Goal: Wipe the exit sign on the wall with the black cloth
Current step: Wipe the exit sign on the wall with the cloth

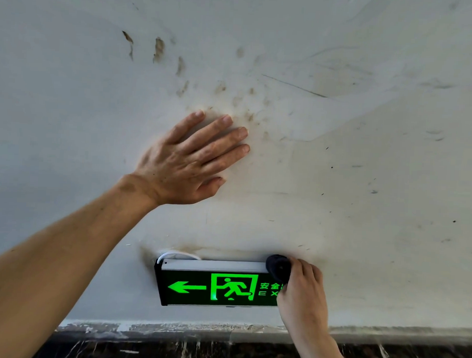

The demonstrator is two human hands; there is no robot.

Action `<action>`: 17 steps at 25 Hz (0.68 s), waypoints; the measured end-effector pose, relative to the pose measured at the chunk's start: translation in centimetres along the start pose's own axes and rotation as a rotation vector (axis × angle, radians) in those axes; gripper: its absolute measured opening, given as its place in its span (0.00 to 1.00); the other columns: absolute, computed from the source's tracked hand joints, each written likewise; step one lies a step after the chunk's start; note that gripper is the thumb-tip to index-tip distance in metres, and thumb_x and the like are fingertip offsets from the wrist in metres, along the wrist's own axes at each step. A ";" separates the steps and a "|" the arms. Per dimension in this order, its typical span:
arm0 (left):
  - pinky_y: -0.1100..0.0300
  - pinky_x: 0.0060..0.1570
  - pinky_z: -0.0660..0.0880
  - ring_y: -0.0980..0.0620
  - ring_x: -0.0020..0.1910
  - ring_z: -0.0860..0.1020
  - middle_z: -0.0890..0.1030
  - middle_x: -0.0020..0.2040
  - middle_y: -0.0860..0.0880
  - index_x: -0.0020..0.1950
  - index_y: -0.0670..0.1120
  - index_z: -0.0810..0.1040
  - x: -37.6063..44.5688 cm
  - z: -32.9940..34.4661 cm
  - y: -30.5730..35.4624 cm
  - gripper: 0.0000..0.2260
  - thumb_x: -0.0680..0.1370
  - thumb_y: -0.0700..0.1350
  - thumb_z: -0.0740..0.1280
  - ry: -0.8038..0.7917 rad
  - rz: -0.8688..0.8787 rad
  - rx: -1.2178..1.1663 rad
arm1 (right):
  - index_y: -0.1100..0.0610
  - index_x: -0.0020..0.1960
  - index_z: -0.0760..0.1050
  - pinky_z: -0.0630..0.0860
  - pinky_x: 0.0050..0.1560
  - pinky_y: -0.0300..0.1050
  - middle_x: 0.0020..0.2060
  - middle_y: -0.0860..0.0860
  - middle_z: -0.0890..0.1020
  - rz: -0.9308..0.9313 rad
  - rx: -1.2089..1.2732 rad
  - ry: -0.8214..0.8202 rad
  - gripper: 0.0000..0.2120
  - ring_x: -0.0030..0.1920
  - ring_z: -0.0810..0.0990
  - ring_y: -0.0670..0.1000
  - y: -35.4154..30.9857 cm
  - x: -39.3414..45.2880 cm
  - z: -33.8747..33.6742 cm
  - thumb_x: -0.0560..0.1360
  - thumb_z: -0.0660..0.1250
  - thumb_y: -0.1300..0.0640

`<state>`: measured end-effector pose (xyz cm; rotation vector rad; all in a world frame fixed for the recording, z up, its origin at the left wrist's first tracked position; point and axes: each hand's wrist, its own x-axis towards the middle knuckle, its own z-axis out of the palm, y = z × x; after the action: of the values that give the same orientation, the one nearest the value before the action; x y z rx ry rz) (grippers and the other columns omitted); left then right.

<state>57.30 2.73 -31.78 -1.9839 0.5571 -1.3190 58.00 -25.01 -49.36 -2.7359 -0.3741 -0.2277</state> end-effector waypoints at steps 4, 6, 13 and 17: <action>0.44 0.76 0.51 0.42 0.75 0.63 0.63 0.77 0.45 0.78 0.46 0.64 0.0 0.1 0.1 0.31 0.77 0.53 0.64 0.004 -0.003 0.002 | 0.56 0.64 0.71 0.69 0.62 0.44 0.58 0.50 0.77 0.126 0.095 -0.076 0.21 0.58 0.74 0.53 0.0 -0.7 -1.2 0.71 0.61 0.64; 0.44 0.76 0.51 0.42 0.75 0.63 0.63 0.77 0.45 0.78 0.46 0.64 0.0 0.2 0.0 0.31 0.77 0.53 0.64 0.011 -0.003 0.001 | 0.53 0.57 0.72 0.74 0.52 0.46 0.48 0.49 0.80 0.213 0.211 -0.204 0.14 0.48 0.77 0.51 0.7 -1.3 -1.7 0.72 0.60 0.61; 0.44 0.77 0.51 0.41 0.76 0.62 0.63 0.77 0.45 0.79 0.46 0.63 -0.1 0.3 0.1 0.31 0.77 0.54 0.64 0.013 -0.003 0.004 | 0.55 0.63 0.72 0.71 0.53 0.48 0.53 0.58 0.82 0.610 0.882 -0.177 0.30 0.52 0.79 0.54 5.8 -4.8 0.4 0.66 0.65 0.78; 0.44 0.77 0.50 0.41 0.76 0.62 0.63 0.77 0.45 0.79 0.46 0.63 -0.1 0.3 0.1 0.31 0.77 0.54 0.63 0.007 -0.004 0.013 | 0.41 0.55 0.71 0.73 0.59 0.55 0.52 0.53 0.81 0.653 0.935 0.055 0.27 0.53 0.78 0.56 6.0 -3.0 -0.4 0.69 0.67 0.71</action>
<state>57.57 2.84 -32.00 -1.9720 0.5470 -1.3297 56.84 -31.24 -51.63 -1.7844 0.3625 0.0516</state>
